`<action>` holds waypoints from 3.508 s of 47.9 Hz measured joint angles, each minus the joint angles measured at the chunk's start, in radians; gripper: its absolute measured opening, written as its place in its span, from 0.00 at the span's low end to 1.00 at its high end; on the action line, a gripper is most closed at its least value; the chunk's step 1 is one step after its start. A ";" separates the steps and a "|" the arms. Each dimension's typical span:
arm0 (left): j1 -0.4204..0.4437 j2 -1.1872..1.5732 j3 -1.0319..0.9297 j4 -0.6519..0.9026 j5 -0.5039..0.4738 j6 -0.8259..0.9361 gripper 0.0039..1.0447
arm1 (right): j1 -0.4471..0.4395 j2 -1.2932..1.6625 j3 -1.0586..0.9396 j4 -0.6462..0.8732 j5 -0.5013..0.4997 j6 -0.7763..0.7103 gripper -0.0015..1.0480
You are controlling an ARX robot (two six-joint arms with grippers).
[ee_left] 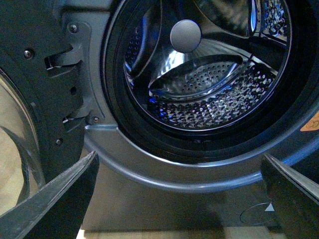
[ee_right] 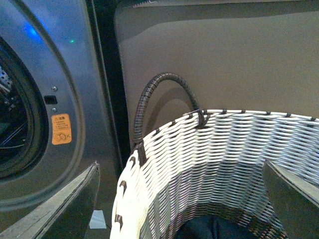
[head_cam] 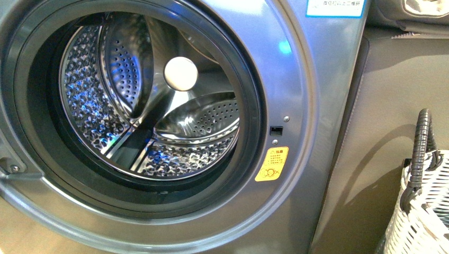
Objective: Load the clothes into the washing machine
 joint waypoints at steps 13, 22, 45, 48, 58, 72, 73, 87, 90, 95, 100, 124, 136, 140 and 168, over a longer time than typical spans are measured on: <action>0.000 0.000 0.000 0.000 0.000 0.000 0.94 | 0.000 0.000 0.000 0.000 0.000 0.000 0.93; 0.000 0.000 0.000 0.000 0.000 0.000 0.94 | 0.000 0.000 0.000 0.000 0.000 0.000 0.93; 0.000 0.000 0.000 0.000 0.000 0.000 0.94 | -0.010 0.003 -0.003 0.018 -0.023 0.010 0.93; 0.000 0.000 0.000 0.000 0.001 0.000 0.94 | -0.131 0.093 -0.003 0.266 -0.321 0.113 0.93; 0.000 0.000 0.000 0.000 0.000 0.000 0.94 | -0.418 0.550 0.060 0.819 -0.650 0.268 0.93; 0.000 0.000 0.000 0.000 0.000 0.000 0.94 | -0.528 0.953 0.360 0.748 -0.605 0.264 0.93; 0.000 0.000 0.000 0.000 0.000 0.000 0.94 | -0.529 0.971 0.374 0.725 -0.598 0.264 0.93; 0.000 0.000 0.000 0.000 0.000 0.000 0.94 | -0.529 1.331 0.458 0.414 -0.382 0.180 0.93; 0.000 0.000 0.000 0.000 0.000 0.000 0.94 | -0.529 1.372 0.458 0.417 -0.362 0.165 0.93; 0.000 0.000 0.000 0.000 0.000 0.000 0.94 | -0.519 1.434 0.458 0.455 -0.340 0.143 0.93; 0.000 0.000 0.000 0.000 0.000 0.000 0.94 | -0.505 1.499 0.458 0.497 -0.308 0.129 0.93; 0.000 0.000 0.000 0.000 0.000 0.000 0.94 | -0.418 1.890 0.516 0.687 -0.185 0.111 0.93; 0.000 0.000 0.000 0.000 0.000 0.000 0.94 | -0.362 2.061 0.560 0.848 -0.156 0.097 0.93; 0.000 0.000 0.000 0.000 0.000 0.000 0.94 | -0.349 2.109 0.575 0.898 -0.171 0.084 0.93; 0.000 0.000 0.000 0.000 0.000 0.000 0.94 | -0.334 2.367 0.735 0.908 -0.111 0.032 0.93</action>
